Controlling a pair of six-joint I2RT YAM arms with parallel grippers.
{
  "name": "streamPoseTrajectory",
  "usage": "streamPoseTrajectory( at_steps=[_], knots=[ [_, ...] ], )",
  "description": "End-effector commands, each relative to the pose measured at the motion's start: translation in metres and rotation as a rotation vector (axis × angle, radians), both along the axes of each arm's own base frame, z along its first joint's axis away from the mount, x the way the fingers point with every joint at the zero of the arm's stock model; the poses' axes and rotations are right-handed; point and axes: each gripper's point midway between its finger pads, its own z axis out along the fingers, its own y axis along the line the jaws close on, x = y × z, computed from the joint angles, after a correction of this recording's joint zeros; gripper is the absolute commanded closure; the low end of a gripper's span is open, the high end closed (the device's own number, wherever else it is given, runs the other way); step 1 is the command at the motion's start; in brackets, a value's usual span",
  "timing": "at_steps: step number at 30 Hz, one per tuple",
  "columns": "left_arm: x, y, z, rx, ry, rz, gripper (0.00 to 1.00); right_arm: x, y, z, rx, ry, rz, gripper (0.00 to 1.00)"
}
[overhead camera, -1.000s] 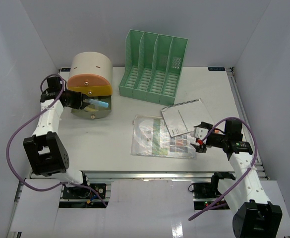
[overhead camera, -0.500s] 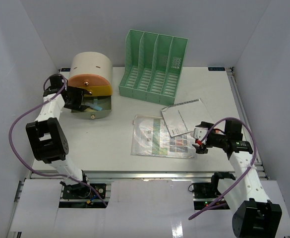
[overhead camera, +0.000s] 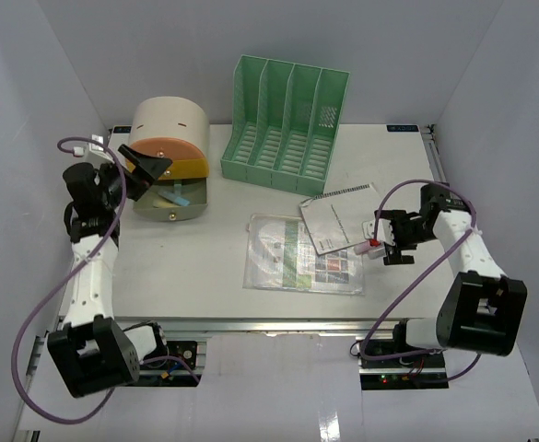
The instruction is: Organize the desk
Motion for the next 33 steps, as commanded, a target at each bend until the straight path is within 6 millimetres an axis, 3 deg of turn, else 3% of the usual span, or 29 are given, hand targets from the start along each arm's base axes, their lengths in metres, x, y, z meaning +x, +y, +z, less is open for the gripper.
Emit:
streamPoseTrajectory(
  at_steps=[1,2,5,11,21,33],
  knots=[
    [-0.044,-0.035,0.014,0.145,-0.312,-0.228,0.02,-0.012,-0.025,-0.008,-0.144,0.101,0.138,0.07],
    [-0.054,-0.04,0.001,0.136,-0.307,-0.247,0.02,-0.01,-0.028,-0.011,-0.16,0.109,0.167,0.08],
    [-0.071,-0.049,-0.015,0.153,-0.34,-0.296,0.02,0.0,-0.032,-0.017,-0.175,0.127,0.155,0.1],
    [-0.08,-0.048,-0.045,0.201,-0.299,-0.296,0.02,0.005,-0.036,-0.033,-0.172,0.194,0.122,0.16],
    [-0.073,-0.036,-0.055,0.181,-0.215,-0.193,0.02,0.011,-0.034,-0.061,-0.171,0.227,0.083,0.23],
    [-0.099,-0.068,-0.039,0.088,-0.352,-0.413,0.02,-0.002,-0.037,-0.085,-0.204,0.301,0.074,0.34]
  ],
)
